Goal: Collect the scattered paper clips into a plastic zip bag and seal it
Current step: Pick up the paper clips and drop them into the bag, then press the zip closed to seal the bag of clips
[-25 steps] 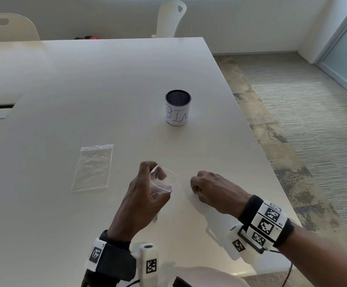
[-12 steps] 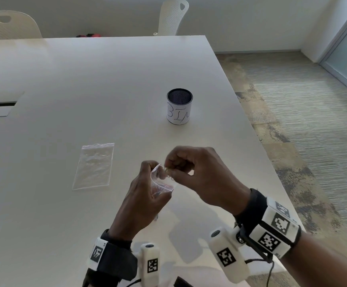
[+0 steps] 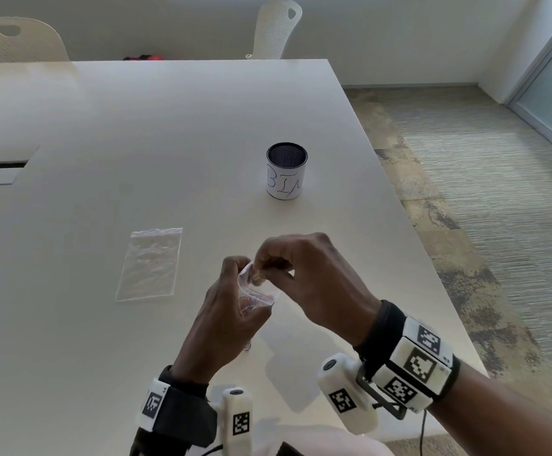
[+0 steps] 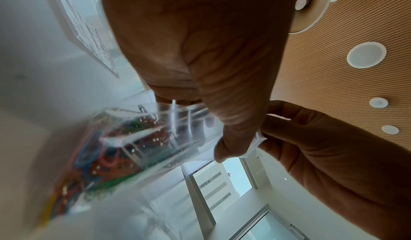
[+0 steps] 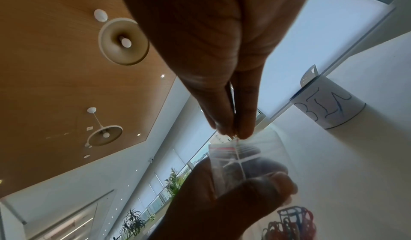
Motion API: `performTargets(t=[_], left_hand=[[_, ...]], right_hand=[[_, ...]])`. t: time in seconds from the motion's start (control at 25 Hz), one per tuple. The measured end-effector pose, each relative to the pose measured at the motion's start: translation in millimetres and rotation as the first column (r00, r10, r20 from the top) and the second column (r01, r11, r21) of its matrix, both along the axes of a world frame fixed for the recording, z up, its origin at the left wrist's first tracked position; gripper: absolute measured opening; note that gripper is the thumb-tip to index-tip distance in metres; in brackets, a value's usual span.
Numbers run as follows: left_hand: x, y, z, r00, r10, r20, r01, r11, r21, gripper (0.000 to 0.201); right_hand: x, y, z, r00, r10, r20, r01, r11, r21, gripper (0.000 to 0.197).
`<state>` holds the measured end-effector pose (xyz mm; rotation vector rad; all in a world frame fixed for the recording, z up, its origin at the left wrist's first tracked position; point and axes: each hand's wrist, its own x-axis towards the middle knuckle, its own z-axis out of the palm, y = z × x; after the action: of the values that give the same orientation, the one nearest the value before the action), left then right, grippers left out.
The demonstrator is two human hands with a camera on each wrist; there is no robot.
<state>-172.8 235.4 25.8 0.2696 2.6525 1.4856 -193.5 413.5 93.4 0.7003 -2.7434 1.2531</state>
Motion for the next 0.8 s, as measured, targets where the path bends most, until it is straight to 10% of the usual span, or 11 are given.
performTargets(t=[0.36,0.8], left_hand=[[-3,-5,-4,0.998,-0.034,-0.058,0.035,0.999,0.023,0.050],[-1,-5,-1,0.998,-0.009,-0.058,0.013,0.997,0.080,0.051]], right_hand=[[21,0,2,0.984,-0.013,0.178,-0.047,0.943,0.330,0.028],[18,1,-9,0.972,-0.102,0.211,0.097,0.995,0.034,0.004]])
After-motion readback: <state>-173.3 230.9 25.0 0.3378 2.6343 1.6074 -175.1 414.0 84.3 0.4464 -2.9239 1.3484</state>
